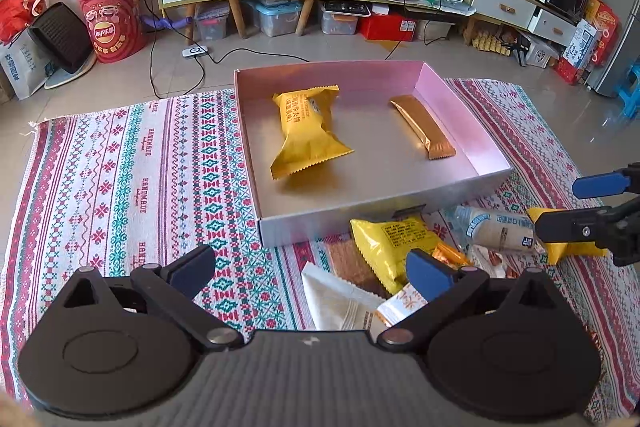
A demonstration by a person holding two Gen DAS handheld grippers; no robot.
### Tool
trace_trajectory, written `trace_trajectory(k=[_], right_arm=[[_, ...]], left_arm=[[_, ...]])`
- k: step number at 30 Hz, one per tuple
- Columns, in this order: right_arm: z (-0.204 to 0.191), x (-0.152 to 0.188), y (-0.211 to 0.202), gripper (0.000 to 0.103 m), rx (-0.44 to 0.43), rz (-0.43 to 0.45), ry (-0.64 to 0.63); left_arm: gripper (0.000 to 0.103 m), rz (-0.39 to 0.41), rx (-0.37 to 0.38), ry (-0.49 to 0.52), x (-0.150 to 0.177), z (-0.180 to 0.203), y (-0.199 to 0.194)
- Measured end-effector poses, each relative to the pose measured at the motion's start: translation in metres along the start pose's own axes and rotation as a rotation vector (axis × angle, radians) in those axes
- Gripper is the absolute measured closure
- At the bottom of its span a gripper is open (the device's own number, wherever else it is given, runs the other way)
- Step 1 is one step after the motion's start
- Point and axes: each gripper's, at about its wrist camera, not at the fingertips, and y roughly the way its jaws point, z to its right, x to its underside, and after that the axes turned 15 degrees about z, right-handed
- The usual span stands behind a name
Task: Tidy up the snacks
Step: 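Withdraw both tools from the box back over the snack pile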
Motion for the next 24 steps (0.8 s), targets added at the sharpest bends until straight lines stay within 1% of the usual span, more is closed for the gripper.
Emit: trace_trajectory(k=[6,10,14,18,22,24], right_arm=[[-0.005,0.015,-0.008,0.005,-0.019,-0.004,0.003],[-0.006,0.025,-0.007,0.005,-0.024,-0.03,0.002],[-0.008,0.036,-0.006,0.005,-0.009,-0.059,-0.019],[-0.012,0.041,-0.005,0.005,-0.026,-0.075,-0.034],[-0.014,0.042,-0.003,0.004,-0.057,-0.077,-0.011],[-0.014,0.042,0.001,0.004,-0.058,-0.085,-0.005]], left_arm=[[0.0,-0.007,0.011,0.012,0.017,0.002,-0.012],[0.0,-0.017,0.021,0.025,0.031,0.001,-0.016],[0.0,-0.061,0.02,0.009,0.044,-0.003,-0.013],[0.0,-0.103,0.017,0.022,0.054,-0.003,-0.008],[0.0,-0.115,0.012,0.033,0.058,-0.003,-0.005],[0.0,-0.119,0.012,0.034,0.058,-0.003,-0.002]])
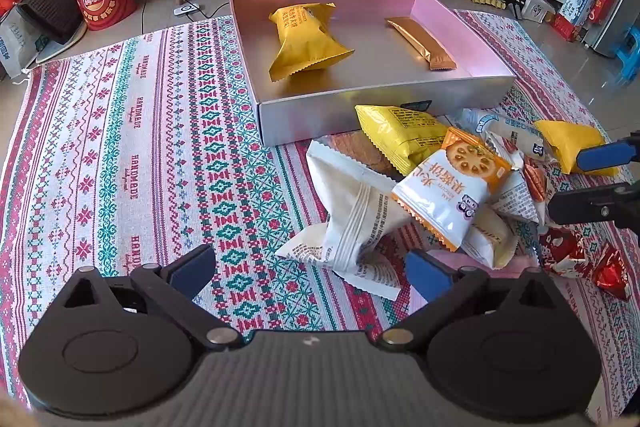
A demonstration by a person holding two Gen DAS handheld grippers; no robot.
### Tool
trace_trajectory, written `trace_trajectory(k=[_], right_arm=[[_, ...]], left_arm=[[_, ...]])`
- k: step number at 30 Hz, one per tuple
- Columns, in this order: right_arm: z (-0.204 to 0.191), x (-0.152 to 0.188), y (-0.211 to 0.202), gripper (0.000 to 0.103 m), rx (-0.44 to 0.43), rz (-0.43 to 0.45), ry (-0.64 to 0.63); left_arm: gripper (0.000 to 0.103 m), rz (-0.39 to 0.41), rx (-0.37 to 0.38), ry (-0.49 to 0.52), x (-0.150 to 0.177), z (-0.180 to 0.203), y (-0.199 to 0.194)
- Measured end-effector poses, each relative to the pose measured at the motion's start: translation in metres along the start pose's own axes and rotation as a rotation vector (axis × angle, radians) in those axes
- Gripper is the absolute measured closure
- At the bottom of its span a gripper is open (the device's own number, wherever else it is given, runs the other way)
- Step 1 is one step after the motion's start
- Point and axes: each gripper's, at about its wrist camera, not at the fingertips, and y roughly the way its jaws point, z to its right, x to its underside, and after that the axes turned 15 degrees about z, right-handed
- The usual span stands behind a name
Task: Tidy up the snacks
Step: 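Withdraw both tools from the box back over the snack pile, then grasp the white printed packet with the left tool while the right tool grasps a white-pink packet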
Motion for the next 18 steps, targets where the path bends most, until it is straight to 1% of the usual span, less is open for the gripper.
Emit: trace_trajectory(k=[4,7,11,13,18], right_arm=[[0.002,0.003,0.008,0.004,0.008,-0.027,0.018],[0.004,0.004,0.013,0.004,0.009,-0.031,0.035],[0.005,0.005,0.021,0.004,0.017,-0.033,0.043],[0.004,0.005,0.024,0.005,0.02,-0.038,0.043],[0.004,0.006,0.031,0.008,0.023,-0.04,0.039]], left_arm=[[0.0,0.001,-0.006,0.014,-0.001,0.002,0.005],[0.002,0.003,-0.004,0.015,-0.001,0.003,0.009],[0.009,-0.003,0.004,0.028,-0.001,0.005,0.016],[0.016,-0.008,0.009,0.035,0.0,0.007,0.019],[0.02,-0.009,0.018,0.052,0.003,0.013,0.023]])
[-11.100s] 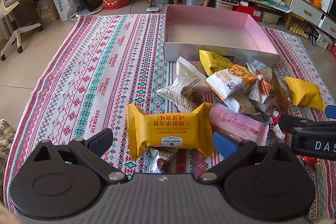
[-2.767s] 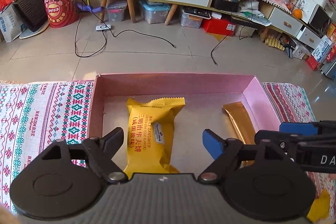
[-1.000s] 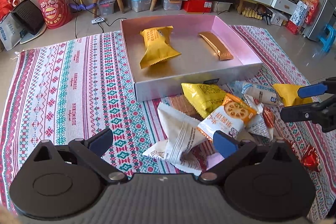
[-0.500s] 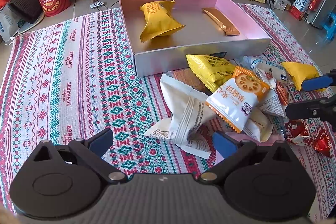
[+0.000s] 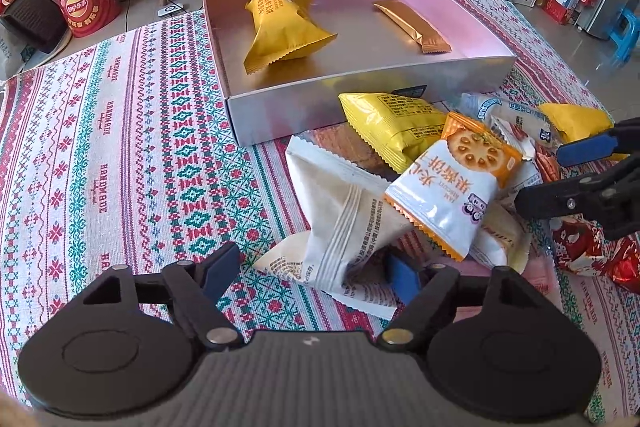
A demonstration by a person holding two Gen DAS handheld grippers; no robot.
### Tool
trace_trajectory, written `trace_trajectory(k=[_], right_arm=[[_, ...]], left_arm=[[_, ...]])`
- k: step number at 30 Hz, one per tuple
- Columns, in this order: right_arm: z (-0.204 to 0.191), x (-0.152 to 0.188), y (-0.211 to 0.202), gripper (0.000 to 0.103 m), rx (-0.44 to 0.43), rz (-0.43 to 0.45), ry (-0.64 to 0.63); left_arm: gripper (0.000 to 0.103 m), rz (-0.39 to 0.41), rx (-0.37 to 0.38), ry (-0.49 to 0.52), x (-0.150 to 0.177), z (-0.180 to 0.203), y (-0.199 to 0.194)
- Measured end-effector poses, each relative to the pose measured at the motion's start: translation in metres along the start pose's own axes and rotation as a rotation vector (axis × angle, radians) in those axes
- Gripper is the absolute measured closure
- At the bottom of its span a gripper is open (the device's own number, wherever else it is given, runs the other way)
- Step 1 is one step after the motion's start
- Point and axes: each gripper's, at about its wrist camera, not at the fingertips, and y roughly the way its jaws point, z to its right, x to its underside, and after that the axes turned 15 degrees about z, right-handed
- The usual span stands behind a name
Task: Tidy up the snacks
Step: 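Grasp the white printed packet with the left tool while the right tool grasps a white-pink packet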
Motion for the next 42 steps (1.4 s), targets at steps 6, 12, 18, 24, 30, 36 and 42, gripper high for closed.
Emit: trace_trajectory(k=[6,12,18,24,30,36,42], right_arm=[[-0.002,0.001,0.008,0.016,-0.01,-0.006,-0.007],[-0.004,0.0,0.011,0.026,-0.023,-0.006,0.0],[-0.006,-0.001,0.011,0.042,-0.056,-0.012,0.014],[-0.013,-0.002,0.012,0.051,-0.07,-0.011,-0.003],[-0.013,-0.006,0.011,0.054,-0.073,-0.002,0.0],[-0.011,-0.009,0.005,0.055,-0.075,0.01,-0.002],[-0.009,-0.012,-0.001,0.055,-0.081,0.025,0.008]], left_arm=[[0.023,0.017,-0.003,0.03,0.003,0.005,0.006],[0.031,0.035,0.003,0.042,0.0,0.009,0.008],[0.042,0.04,0.006,0.052,-0.004,0.011,0.009],[0.053,0.042,-0.001,0.052,-0.01,0.014,0.007],[0.066,0.022,0.0,0.031,-0.012,0.009,0.004],[0.067,0.022,-0.002,0.028,-0.012,0.005,-0.003],[0.067,0.028,-0.004,0.03,-0.015,0.005,-0.012]])
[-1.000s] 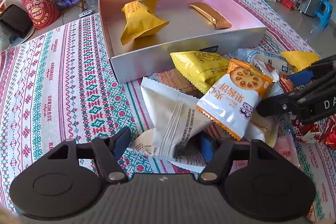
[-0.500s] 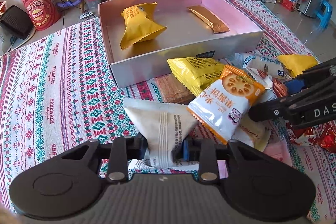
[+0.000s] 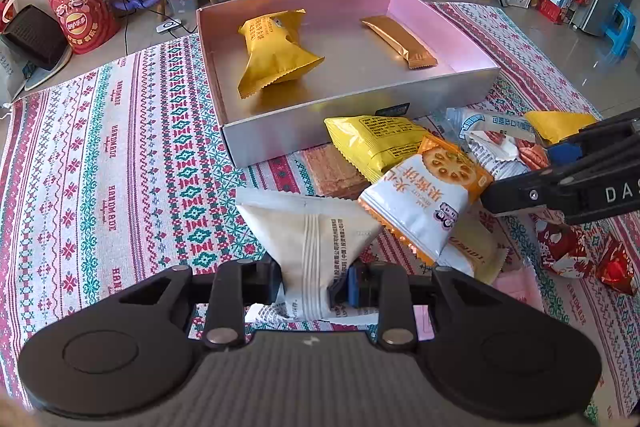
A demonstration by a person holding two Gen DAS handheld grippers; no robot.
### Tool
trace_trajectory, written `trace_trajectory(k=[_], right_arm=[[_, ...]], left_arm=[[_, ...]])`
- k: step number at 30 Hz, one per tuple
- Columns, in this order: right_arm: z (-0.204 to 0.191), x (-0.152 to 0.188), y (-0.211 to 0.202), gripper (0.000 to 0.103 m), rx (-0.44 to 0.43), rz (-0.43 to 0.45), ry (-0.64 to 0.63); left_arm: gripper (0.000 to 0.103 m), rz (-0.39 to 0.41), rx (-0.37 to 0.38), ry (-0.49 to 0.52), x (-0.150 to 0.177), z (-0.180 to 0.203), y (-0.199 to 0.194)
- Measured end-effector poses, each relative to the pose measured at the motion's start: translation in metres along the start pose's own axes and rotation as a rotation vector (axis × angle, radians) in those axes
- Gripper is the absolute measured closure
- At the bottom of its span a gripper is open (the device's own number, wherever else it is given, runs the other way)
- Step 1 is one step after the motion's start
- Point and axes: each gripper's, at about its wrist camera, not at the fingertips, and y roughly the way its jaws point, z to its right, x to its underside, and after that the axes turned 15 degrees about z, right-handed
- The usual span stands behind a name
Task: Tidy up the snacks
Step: 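Grasp the white printed packet with the left tool while the right tool grasps a white-pink packet, then carry both white packets into the pink box and open both tools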
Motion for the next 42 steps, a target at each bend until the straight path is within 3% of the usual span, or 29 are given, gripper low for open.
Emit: trace_trajectory(k=[24,42], right_arm=[[0.007,-0.014,-0.022,0.056,-0.021,0.062,0.033],[0.026,-0.061,-0.017,0.056,0.0,0.129,0.104]], left_arm=[[0.067,0.03,-0.002,-0.03,-0.011,-0.013,-0.013],[0.067,0.099,0.018,-0.011,-0.06,-0.001,-0.003]])
